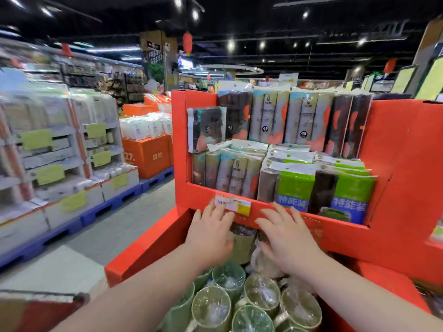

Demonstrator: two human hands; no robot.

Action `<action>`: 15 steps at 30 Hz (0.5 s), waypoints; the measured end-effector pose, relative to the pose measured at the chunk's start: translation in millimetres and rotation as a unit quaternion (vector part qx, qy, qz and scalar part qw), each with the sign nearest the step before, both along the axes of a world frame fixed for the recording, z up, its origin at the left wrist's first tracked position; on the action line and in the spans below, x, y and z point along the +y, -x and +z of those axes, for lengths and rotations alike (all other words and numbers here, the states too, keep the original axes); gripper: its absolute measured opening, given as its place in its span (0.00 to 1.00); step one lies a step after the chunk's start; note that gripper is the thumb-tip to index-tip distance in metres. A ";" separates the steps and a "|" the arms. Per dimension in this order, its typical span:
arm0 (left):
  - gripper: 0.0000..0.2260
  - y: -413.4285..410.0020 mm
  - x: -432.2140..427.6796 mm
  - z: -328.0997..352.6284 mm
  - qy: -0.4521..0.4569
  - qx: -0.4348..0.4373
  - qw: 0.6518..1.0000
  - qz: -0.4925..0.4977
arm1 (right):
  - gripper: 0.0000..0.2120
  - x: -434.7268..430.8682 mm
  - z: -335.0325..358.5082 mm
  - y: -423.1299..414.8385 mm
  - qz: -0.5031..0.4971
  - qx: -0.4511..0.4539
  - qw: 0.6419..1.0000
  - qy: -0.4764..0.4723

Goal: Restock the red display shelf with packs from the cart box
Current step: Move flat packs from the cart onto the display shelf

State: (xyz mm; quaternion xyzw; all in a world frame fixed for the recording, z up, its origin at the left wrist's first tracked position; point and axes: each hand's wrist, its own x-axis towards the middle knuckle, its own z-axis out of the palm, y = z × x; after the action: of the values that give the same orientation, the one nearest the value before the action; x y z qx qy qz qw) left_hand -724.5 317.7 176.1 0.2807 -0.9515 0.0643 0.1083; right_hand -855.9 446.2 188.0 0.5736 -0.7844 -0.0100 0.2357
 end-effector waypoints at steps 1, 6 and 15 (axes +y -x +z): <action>0.26 -8.4 3.0 -5.0 -0.003 -0.012 1.000 0.002 | 0.18 -0.4 -3.1 -6.8 0.013 -0.027 0.999 -0.040; 0.26 -52.6 10.5 -23.2 -0.019 -0.046 0.998 0.035 | 0.18 3.9 -21.8 -36.3 -0.011 -0.101 0.963 -0.248; 0.30 -170.6 20.9 -22.7 -0.016 0.010 0.997 0.080 | 0.22 -15.0 -42.8 -132.6 0.028 -0.121 0.947 -0.297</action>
State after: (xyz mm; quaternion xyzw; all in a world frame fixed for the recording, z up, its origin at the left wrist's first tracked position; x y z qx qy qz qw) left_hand -553.9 338.6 153.3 0.3578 -0.9260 0.0550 0.1076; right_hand -723.3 431.2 145.2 0.6364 -0.7521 -0.1662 -0.0417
